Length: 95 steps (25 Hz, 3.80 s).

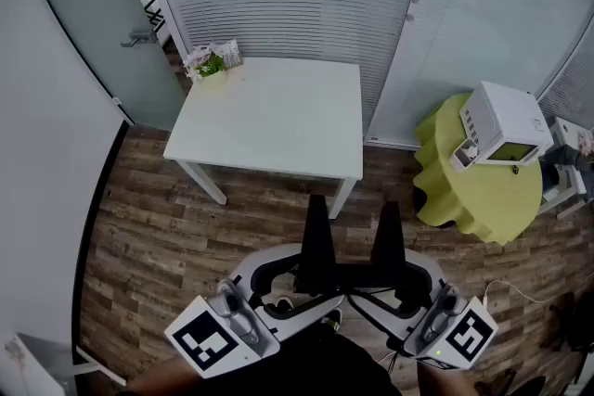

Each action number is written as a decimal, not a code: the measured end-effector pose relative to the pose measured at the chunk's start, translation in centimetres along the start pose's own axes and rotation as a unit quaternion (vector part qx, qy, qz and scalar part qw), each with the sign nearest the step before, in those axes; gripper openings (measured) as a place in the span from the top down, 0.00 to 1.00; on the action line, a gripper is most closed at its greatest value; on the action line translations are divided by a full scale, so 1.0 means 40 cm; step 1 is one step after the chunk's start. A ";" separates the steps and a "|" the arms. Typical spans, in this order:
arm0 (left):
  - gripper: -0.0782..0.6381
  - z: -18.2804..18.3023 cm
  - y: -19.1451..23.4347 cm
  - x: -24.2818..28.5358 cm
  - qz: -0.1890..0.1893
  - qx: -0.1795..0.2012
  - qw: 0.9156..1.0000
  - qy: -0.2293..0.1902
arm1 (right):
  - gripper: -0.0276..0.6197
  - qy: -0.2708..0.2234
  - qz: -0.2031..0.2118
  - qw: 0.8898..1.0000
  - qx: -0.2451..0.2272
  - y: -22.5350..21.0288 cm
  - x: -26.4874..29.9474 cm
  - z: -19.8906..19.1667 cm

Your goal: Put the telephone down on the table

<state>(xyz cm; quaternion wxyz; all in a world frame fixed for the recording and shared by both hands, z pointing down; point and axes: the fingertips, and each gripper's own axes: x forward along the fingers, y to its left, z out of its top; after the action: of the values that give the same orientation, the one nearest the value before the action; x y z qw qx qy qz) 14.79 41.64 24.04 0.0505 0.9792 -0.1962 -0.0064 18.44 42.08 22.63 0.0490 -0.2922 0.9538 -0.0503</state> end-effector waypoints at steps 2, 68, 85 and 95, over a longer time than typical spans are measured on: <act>0.55 0.004 -0.011 0.001 0.003 0.001 1.000 0.000 | 0.58 0.000 0.005 1.000 0.001 0.008 -0.008 0.006; 0.55 0.032 0.229 -0.175 0.105 0.015 0.994 -0.014 | 0.59 0.016 0.118 0.993 -0.002 0.006 0.303 -0.010; 0.55 0.034 0.489 -0.356 0.087 -0.001 0.996 -0.015 | 0.59 0.023 0.099 0.995 0.008 0.016 0.612 -0.058; 0.55 0.020 0.613 -0.357 0.101 -0.013 0.995 -0.018 | 0.59 0.036 0.111 0.993 0.017 -0.056 0.714 -0.081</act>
<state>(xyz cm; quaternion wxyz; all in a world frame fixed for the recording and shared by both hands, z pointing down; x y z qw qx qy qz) -7.83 24.56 25.61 0.0604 0.9534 -0.2948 -0.0213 -4.28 24.38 24.28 0.0253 -0.1818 0.9804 -0.0716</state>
